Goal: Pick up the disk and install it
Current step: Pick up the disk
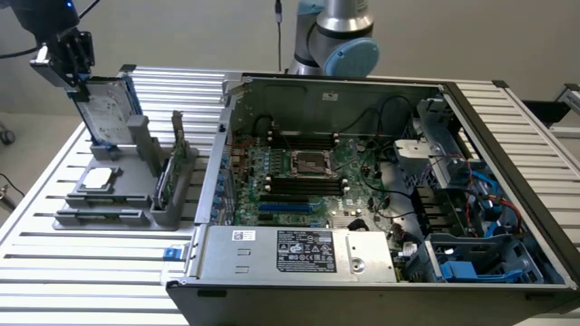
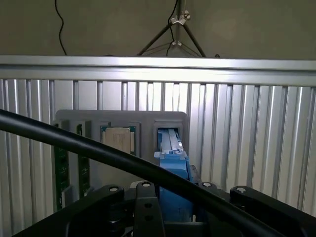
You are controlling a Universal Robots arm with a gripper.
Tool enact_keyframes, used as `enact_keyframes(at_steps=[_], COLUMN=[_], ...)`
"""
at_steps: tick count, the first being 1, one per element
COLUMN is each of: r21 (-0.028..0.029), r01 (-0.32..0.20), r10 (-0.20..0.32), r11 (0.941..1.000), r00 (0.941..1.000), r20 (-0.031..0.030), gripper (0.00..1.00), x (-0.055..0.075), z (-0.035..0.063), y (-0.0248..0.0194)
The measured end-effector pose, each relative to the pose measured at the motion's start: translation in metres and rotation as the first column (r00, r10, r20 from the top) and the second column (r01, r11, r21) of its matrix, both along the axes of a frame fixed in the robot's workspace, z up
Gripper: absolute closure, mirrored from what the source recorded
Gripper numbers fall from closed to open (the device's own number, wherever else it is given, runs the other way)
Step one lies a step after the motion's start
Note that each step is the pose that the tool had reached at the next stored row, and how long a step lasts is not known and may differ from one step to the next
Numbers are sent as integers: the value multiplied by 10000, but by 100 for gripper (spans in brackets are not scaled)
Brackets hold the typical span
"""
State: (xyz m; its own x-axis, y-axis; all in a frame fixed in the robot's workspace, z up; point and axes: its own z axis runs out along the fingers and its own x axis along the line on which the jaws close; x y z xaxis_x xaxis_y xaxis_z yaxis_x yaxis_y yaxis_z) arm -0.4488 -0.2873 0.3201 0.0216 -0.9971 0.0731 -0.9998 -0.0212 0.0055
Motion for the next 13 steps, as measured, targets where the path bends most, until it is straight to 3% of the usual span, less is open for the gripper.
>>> enact_keyframes(at_steps=[6,13], r21=[-1,-3], r01=[0,0], r10=[0,0], r11=[10000,10000], r00=[10000,10000], r20=[0,-1], gripper=[67,67], x=[2,80], z=[188,504], y=[0,0])
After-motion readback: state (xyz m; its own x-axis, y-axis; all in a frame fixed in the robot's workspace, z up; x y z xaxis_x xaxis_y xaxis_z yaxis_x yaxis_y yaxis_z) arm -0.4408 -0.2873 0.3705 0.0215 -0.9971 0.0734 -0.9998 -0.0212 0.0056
